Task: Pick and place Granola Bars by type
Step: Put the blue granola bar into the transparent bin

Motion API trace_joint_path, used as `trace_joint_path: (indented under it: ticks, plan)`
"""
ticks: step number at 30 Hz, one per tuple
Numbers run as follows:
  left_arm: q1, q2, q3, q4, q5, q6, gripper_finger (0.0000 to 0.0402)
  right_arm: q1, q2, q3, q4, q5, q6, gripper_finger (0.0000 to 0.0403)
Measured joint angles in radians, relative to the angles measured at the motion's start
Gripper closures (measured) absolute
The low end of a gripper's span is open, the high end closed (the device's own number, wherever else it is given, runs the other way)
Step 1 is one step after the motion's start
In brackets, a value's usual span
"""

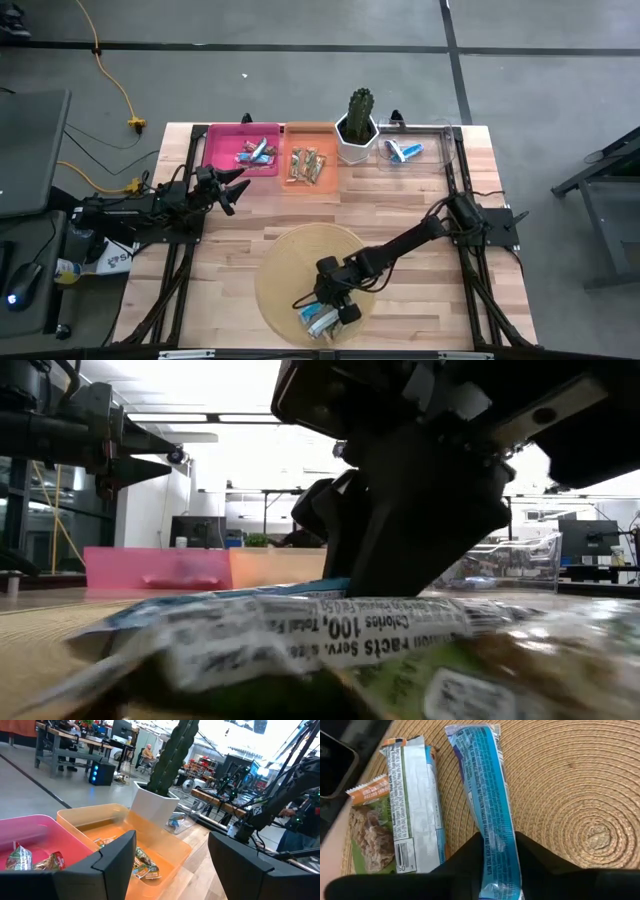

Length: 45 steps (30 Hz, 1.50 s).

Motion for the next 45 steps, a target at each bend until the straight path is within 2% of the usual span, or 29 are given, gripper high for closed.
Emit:
trace_joint_path:
  ticks: [6, 16, 26, 40, 45]
  plan:
    - [0.000, 0.000, 0.000, 0.000, 0.000, 0.000, 0.0156, -0.020, -0.020, -0.002, -0.010, 0.011, 0.001, 0.0330]
    - [0.000, 0.000, 0.000, 0.000, 0.000, 0.000, 0.0156, -0.053, -0.090, -0.001, 0.032, -0.004, 0.041, 0.0332]
    - [0.000, 0.002, 0.000, 0.000, 0.000, 0.000, 0.0156, -0.109, -0.201, 0.001, 0.115, -0.137, 0.134, 0.0332]
    - [0.000, 0.002, 0.000, 0.000, 0.000, 0.000, 0.0156, -0.182, -0.456, 0.001, 0.078, -0.160, 0.086, 0.0332]
    - [0.000, 0.002, 0.000, 0.000, 0.000, 0.000, 0.0156, -0.209, -0.576, 0.002, -0.045, -0.088, 0.034, 0.0332]
